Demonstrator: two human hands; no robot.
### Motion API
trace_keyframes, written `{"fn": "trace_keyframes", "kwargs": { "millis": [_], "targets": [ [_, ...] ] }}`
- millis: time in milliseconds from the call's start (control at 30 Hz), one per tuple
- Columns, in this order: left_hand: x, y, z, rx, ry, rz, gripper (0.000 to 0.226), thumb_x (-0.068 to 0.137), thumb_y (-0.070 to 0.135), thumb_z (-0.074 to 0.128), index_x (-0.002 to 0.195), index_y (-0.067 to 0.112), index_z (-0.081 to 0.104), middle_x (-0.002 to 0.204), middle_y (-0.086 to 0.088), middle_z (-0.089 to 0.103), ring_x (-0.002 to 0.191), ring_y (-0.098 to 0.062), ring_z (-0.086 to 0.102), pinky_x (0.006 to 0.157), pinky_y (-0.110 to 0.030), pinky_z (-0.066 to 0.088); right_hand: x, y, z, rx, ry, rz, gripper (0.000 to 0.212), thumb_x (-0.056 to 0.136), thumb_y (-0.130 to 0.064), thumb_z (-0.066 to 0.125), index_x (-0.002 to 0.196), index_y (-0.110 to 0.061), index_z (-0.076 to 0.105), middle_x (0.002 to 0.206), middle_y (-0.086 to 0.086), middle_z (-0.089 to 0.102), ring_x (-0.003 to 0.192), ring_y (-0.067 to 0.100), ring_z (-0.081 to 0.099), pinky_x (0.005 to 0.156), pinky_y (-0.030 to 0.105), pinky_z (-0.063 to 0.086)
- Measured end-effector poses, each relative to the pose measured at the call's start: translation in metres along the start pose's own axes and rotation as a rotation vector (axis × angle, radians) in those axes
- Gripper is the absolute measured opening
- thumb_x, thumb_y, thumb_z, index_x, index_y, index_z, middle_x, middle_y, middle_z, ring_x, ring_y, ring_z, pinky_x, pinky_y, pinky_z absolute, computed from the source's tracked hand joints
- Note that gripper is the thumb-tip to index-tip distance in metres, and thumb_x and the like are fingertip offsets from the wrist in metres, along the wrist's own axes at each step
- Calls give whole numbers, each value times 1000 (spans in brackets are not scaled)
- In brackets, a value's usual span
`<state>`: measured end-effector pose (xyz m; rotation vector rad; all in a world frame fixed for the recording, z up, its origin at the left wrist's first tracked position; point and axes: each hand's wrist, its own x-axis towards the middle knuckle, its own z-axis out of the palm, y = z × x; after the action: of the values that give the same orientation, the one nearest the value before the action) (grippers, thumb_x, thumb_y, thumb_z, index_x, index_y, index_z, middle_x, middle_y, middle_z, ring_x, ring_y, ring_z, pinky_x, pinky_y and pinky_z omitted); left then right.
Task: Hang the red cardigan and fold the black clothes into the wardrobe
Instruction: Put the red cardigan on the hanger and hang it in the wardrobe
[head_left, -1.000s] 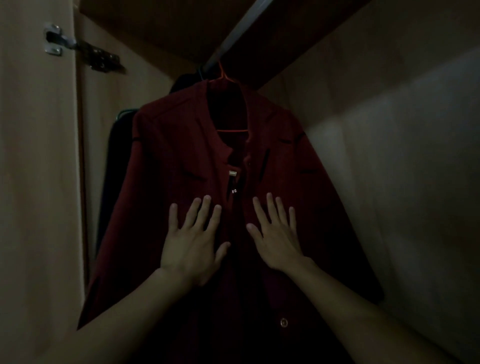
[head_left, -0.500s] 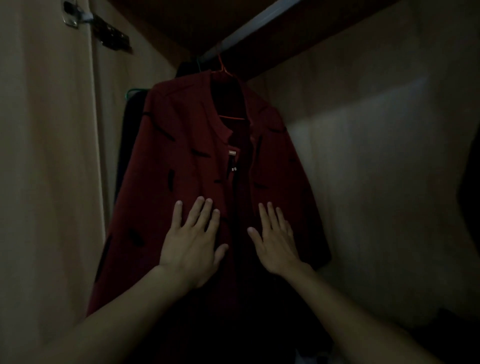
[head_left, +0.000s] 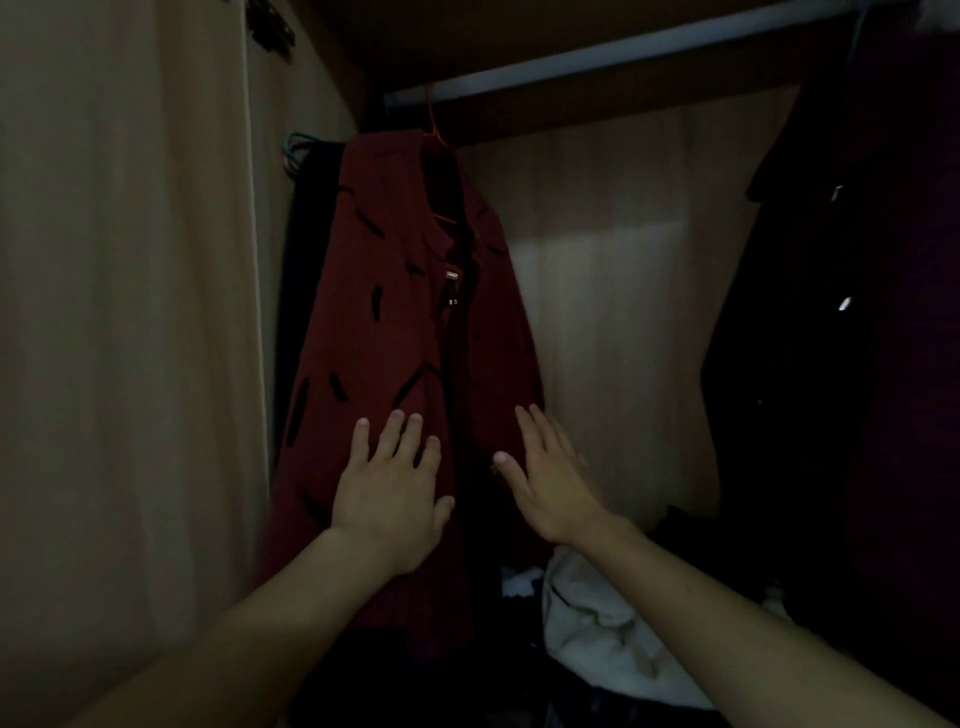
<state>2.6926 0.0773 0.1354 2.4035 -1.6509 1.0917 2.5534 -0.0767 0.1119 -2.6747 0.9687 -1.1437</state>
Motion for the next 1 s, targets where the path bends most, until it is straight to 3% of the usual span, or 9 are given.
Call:
{"fn": "trace_keyframes", "kwargs": {
  "millis": [300, 533, 767, 900, 1000],
  "targets": [
    [-39, 7, -44, -62, 88, 40, 73, 99, 59, 28, 158, 18, 11, 166, -10, 3, 153, -29, -4, 122, -56, 0, -75, -20, -63, -165, 29, 0, 71, 99, -60, 18, 158, -24, 1, 166, 1, 0, 152, 21, 4, 119, 50, 16],
    [-69, 27, -43, -249, -22, -2, 70, 100, 58, 30, 158, 20, 16, 166, -5, 11, 153, -27, 1, 123, -49, 5, -108, -9, -63, -237, 24, 13, 85, 86, -70, -4, 156, -23, 10, 163, 4, 19, 148, 24, 20, 116, 47, 25],
    [-107, 15, -58, -392, -16, -10, 70, 99, 58, 37, 156, 20, 24, 164, -6, 20, 151, -28, 11, 122, -48, 14, -165, -39, -91, -285, 22, 17, 67, 100, -59, 19, 156, -21, 15, 162, 5, 21, 147, 26, 20, 114, 46, 24],
    [-122, 28, -74, -525, -32, 21, 69, 99, 57, 36, 155, 19, 25, 163, -8, 22, 150, -28, 14, 121, -48, 18, -199, -51, -119, -356, 23, 47, 76, 95, -66, 10, 155, -20, 21, 161, 7, 23, 148, 27, 19, 116, 48, 24],
    [-149, 44, -76, -490, -4, 91, 68, 99, 58, 34, 155, 18, 25, 162, -8, 24, 149, -29, 16, 119, -47, 21, -229, -61, -134, -410, 28, 57, 80, 91, -67, 7, 153, -21, 28, 160, 7, 26, 148, 25, 22, 117, 45, 23]
  ]
}}
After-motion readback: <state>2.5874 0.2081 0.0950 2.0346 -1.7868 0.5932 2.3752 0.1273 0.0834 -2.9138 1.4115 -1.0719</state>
